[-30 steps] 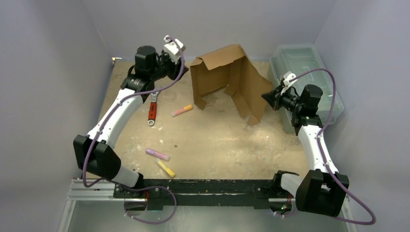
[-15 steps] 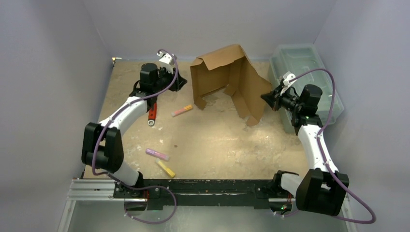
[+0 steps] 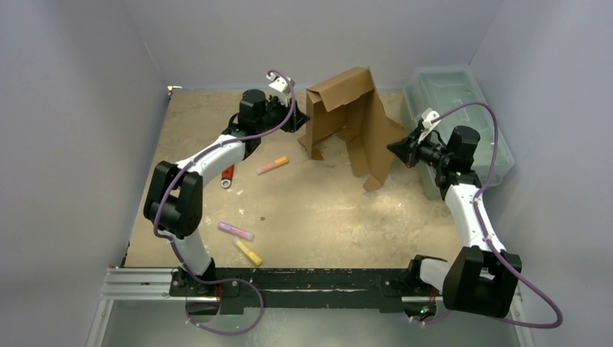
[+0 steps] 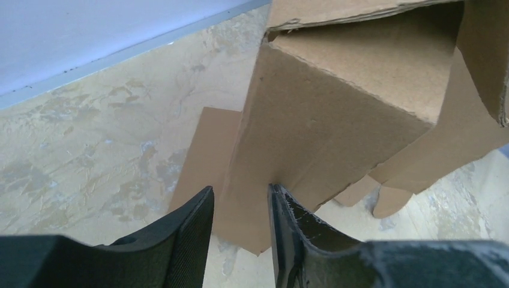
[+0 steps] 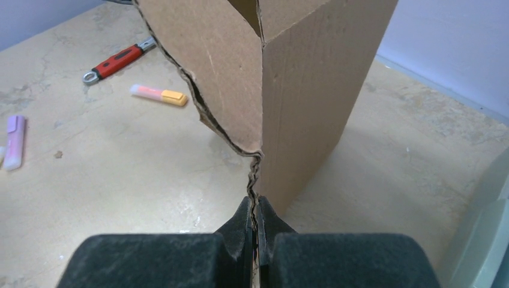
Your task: Fold the paper box
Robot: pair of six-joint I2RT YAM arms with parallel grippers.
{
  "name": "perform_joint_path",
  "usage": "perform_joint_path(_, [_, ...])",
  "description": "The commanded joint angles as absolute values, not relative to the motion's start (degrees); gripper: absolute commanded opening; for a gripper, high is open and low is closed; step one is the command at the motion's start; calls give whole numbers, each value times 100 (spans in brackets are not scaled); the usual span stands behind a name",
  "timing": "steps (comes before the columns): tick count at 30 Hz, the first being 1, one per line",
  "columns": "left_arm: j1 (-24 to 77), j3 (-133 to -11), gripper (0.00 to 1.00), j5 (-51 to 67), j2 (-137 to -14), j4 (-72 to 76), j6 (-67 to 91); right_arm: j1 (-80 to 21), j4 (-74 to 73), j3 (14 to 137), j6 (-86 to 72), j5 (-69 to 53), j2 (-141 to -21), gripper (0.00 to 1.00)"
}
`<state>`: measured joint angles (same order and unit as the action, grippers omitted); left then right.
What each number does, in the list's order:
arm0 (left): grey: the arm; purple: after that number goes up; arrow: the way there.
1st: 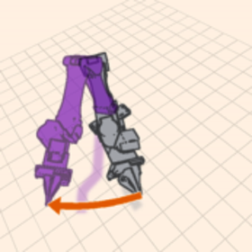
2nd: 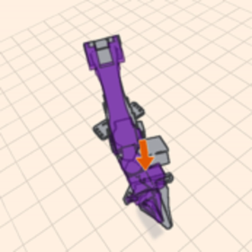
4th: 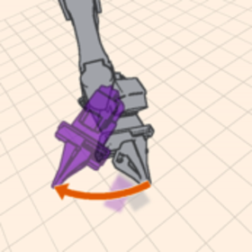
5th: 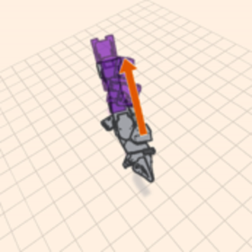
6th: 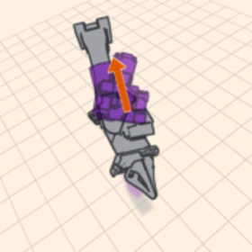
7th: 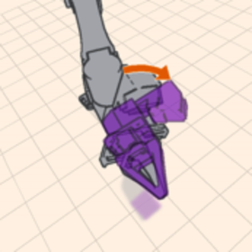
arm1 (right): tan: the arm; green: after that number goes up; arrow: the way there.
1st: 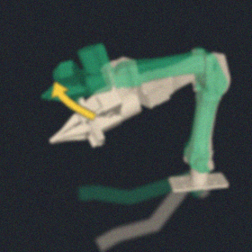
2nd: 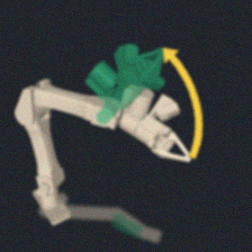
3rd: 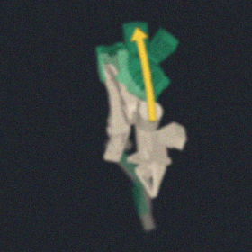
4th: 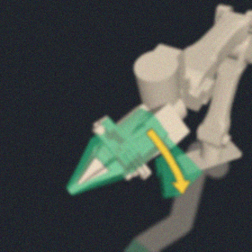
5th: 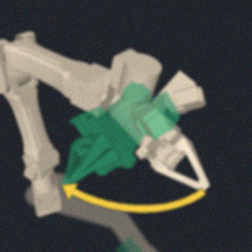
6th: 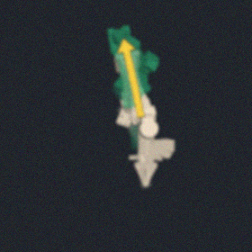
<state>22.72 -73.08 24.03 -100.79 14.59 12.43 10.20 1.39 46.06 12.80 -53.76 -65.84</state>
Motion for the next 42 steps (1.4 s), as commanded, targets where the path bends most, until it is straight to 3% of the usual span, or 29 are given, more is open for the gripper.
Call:
perform_joint_path(1, [2232, -7591, 39, 2100, -10200, 1930, 1204, 1046, 32, 4869, 1364, -5831, -6592, 0])
perform_joint_path(11, [2241, -7685, 54, 2071, -10339, 2617, 1174, 1046, -215, 4947, 1588, -6313, -6631, 0])
perform_joint_path(17, [2241, -7645, 54, 2585, -10360, 3037, 1307, 1046, -449, 5057, 1755, -6441, -6662, 0])
perform_joint_path(25, [2241, -6806, 54, 2435, -9418, 2885, 1039, 1043, -981, 5498, 2007, -6215, -6621, 0])
perform_joint_path(35, [2241, -7010, 54, 2378, -9415, 2567, 1052, 1042, -2001, 6016, 2613, -6184, -7242, 0])
perform_joint_path(42, [2158, -6961, 56, 2400, -8842, 2010, 782, 1055, -1512, 5898, 2144, -5505, -7146, 0])
